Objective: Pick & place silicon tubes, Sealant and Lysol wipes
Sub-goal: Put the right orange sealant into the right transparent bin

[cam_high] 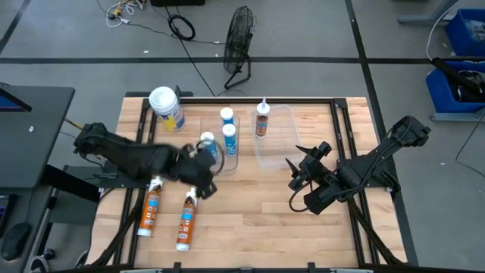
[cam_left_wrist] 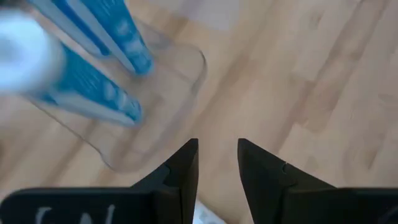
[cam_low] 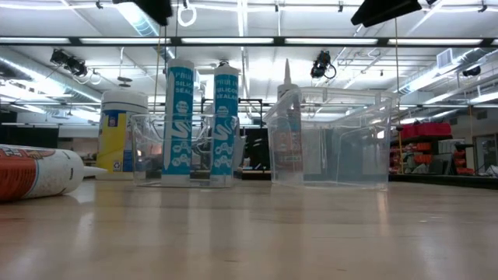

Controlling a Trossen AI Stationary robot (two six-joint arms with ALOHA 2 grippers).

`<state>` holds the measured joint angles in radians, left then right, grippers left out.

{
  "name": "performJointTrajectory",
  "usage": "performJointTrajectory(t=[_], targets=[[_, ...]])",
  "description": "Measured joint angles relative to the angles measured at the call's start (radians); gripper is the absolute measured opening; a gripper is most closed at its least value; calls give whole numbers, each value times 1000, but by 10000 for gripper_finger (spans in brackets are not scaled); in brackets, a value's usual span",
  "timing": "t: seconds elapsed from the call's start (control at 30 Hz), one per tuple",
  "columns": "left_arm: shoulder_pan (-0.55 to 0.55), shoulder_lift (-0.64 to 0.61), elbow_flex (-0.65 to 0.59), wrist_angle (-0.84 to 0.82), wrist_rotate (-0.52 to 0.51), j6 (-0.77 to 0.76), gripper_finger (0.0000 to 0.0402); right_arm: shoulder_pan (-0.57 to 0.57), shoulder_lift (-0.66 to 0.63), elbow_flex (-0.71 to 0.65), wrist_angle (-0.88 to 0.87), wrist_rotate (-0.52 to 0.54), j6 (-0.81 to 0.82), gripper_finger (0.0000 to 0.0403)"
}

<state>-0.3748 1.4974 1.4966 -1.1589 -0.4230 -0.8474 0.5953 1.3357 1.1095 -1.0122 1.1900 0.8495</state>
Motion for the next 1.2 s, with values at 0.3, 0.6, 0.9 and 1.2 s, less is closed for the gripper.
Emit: performJointTrajectory(t=[0.3, 0.6, 0.9, 1.2], targets=[[-238, -1, -136, -22, -25, -436, 115, 35, 0, 0, 23, -5, -2, 265], [-411, 1, -255, 69, -27, -802, 130, 40, 0, 0, 27, -4, -20, 265], [-469, 1, -410, 358, 104, -950, 272, 40, 0, 0, 25, -13, -20, 265], [-498, 3, -495, 428, 174, -1095, 320, 40, 0, 0, 24, -24, -24, 265]])
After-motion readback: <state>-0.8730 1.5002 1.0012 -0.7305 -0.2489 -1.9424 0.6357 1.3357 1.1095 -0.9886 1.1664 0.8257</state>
